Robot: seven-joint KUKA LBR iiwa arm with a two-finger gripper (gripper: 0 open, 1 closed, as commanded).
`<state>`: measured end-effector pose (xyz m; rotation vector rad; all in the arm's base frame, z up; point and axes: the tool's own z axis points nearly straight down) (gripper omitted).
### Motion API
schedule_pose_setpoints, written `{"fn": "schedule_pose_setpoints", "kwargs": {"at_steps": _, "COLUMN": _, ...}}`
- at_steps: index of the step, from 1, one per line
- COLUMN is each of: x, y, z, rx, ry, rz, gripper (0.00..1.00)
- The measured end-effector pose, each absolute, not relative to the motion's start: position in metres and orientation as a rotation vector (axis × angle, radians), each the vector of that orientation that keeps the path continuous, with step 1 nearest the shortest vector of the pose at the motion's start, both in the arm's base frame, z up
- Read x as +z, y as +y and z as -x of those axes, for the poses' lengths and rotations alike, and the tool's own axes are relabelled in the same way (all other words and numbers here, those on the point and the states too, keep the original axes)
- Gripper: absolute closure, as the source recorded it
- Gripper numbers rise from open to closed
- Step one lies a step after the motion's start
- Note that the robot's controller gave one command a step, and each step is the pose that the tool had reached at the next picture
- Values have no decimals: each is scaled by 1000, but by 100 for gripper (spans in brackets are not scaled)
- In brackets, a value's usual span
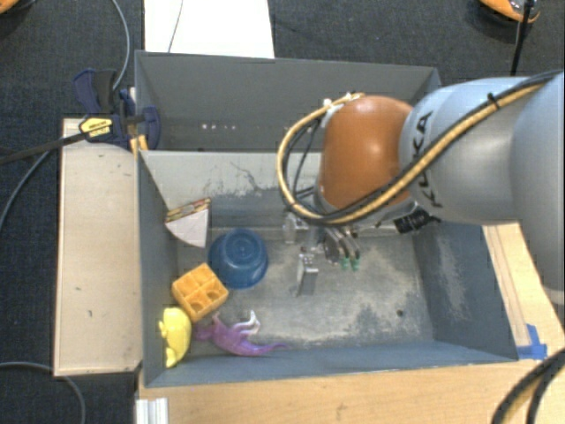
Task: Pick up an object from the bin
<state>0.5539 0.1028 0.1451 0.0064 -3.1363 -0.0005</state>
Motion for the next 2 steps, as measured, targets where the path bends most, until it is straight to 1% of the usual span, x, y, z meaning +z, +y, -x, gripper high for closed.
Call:
{"fn": "schedule_pose_setpoints", "kwargs": {"at_steps": 1, "x": 150, "y": 102, "z": -556, "rx": -2, "ry": -3144, "rz": -2, "gripper": 0}}
{"fn": "schedule_pose_setpoints", "kwargs": {"at_steps": 2, "x": 148, "y": 103, "z": -556, "rx": -1, "ry": -3145, "rz": -1, "gripper": 0}}
